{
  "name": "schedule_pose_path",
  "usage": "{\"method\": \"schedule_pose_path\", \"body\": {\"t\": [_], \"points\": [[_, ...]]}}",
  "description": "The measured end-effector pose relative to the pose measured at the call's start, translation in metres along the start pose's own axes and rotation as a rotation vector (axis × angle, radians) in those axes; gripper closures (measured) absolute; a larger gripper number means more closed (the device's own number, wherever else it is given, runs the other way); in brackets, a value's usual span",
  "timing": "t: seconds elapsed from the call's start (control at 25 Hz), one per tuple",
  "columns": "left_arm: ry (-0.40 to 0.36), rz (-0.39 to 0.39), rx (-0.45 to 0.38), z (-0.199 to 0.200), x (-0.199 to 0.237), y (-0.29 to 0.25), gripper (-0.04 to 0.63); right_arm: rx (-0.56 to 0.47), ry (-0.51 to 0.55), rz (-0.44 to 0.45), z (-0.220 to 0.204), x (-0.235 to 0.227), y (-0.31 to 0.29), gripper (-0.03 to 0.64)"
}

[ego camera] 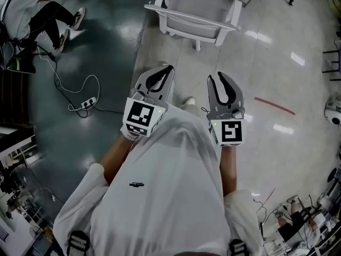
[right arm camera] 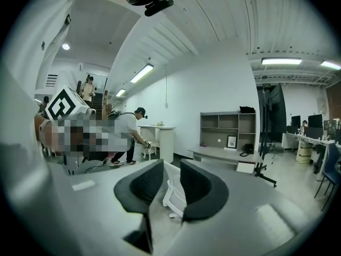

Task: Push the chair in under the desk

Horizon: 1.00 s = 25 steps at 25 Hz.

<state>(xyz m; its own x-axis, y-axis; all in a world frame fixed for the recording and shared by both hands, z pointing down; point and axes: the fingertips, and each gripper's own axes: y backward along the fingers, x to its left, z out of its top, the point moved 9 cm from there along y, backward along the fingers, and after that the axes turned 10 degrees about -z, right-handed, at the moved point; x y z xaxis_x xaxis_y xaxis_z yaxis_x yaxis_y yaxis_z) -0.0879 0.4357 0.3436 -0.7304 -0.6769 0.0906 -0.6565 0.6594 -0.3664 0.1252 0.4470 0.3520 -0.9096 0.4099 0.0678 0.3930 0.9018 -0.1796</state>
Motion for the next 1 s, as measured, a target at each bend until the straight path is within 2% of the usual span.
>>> {"method": "schedule_pose_path", "body": {"t": [0.2,0.6,0.88,1.0], "points": [[-0.011,-0.023,-0.015,0.013,0.034,-0.021,0.588,0.004,-0.006,-0.019,0.008,-0.007,-0.038,0.515],[0.022,-0.130,-0.048,0.060,0.143,-0.078,0.588,0.063,0.000,-0.056,0.045,-0.019,-0.153,0.512],[0.002,-0.207,-0.039,0.075,0.209,-0.101,0.588,0.106,0.031,-0.099,0.057,-0.013,-0.221,0.512],[-0.030,-0.252,-0.015,0.076,0.228,-0.112,0.588,0.121,0.041,-0.115,0.059,-0.013,-0.240,0.511]]}}
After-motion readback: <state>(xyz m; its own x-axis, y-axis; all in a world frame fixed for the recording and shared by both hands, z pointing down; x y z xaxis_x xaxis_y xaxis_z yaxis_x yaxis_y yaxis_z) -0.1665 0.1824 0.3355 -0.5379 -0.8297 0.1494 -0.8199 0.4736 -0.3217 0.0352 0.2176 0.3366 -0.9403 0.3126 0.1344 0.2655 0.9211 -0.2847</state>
